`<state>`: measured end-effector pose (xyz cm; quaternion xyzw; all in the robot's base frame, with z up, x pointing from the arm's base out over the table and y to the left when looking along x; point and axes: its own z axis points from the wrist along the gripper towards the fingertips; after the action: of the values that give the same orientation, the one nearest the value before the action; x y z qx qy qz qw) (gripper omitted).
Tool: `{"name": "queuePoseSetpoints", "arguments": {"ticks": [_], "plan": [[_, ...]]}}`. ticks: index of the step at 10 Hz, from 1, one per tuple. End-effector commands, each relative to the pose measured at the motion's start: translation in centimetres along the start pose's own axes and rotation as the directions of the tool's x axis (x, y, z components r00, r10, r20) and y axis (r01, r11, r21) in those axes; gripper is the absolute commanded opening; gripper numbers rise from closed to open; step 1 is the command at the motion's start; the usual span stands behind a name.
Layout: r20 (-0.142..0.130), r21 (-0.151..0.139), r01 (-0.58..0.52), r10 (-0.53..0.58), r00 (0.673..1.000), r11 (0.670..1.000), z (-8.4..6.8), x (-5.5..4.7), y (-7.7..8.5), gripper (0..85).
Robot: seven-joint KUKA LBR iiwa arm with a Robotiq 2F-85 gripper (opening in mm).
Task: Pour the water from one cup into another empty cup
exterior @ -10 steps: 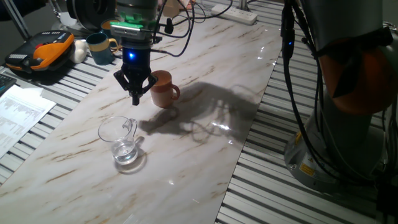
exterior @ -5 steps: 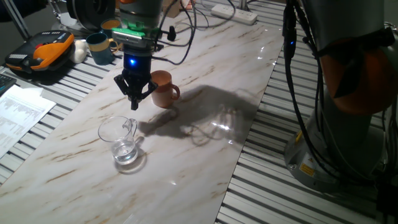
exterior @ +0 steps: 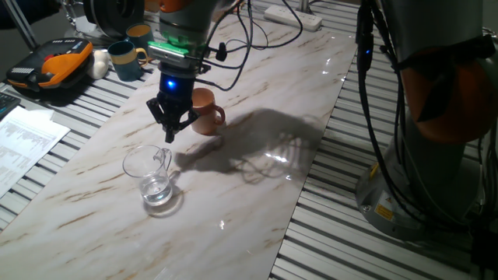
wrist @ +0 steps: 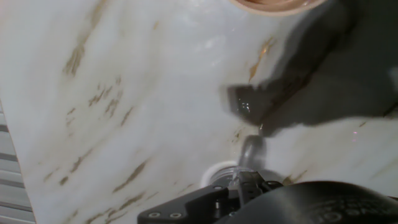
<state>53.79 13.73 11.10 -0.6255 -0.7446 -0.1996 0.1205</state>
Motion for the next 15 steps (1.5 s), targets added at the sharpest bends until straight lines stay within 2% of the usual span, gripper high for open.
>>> {"name": "queuePoseSetpoints", "arguments": {"ticks": [1,2,4,6,7,9,10,12,13,15], "plan": [[-0.005,-0.006,-0.002,0.002,1.0,1.0,0.1,-0.1,-0.1,0.0],[-0.015,-0.003,-0.001,0.001,1.0,1.0,0.0,-0.1,-0.1,0.0],[-0.016,0.053,0.022,-0.021,1.0,0.998,-0.3,0.0,-0.1,0.0],[-0.028,0.04,0.017,-0.016,0.999,0.999,-0.5,0.2,-0.1,0.0],[-0.019,0.029,0.006,-0.005,1.0,1.0,-0.4,0.4,0.0,17.0],[0.011,0.051,0.007,-0.007,1.0,0.999,-0.2,0.6,0.2,17.0],[0.014,0.051,0.004,-0.005,1.0,0.999,-0.2,0.7,0.2,34.0],[0.03,0.058,0.002,-0.003,1.0,0.998,-0.2,0.7,0.2,34.0],[0.053,0.074,0.0,-0.004,0.999,0.997,-0.1,0.7,0.3,34.0],[0.092,0.064,-0.026,0.02,0.996,0.998,0.3,0.9,0.6,34.0]]}}
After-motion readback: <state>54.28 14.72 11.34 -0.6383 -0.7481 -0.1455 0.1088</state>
